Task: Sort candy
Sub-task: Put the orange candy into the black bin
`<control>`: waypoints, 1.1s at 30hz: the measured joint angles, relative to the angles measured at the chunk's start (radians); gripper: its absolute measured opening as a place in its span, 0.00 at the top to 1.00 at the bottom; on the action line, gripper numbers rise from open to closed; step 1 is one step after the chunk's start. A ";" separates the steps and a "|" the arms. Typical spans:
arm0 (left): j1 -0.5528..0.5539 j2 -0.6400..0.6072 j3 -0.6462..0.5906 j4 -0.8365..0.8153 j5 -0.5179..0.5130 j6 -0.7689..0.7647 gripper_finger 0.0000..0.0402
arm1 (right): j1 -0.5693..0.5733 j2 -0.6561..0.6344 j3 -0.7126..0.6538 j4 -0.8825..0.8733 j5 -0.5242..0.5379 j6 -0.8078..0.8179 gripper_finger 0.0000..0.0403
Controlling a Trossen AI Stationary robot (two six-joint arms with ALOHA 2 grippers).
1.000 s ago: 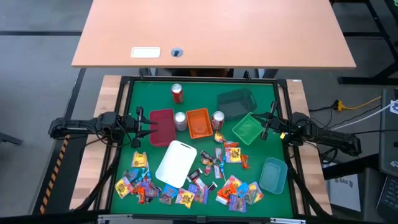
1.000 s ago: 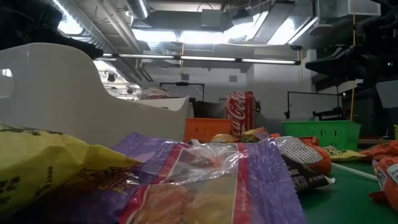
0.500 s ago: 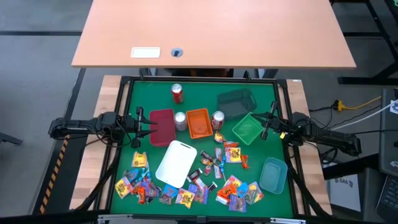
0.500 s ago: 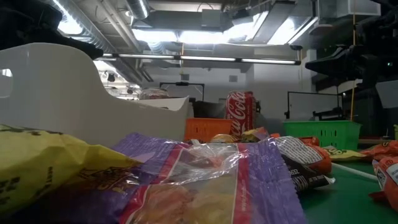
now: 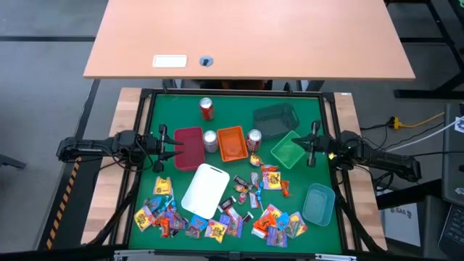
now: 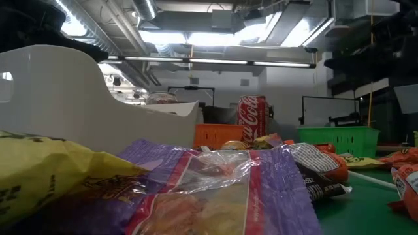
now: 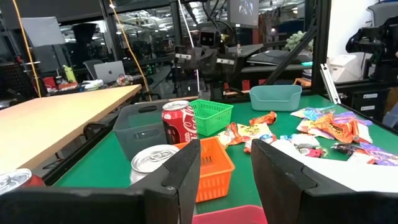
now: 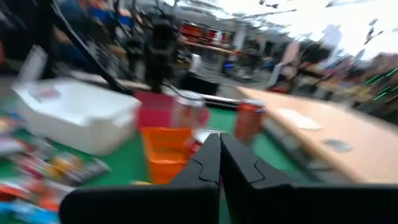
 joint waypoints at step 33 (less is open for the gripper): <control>0.000 0.000 0.000 0.000 -0.004 0.000 0.67 | 0.000 0.217 0.332 0.163 -0.292 0.665 0.47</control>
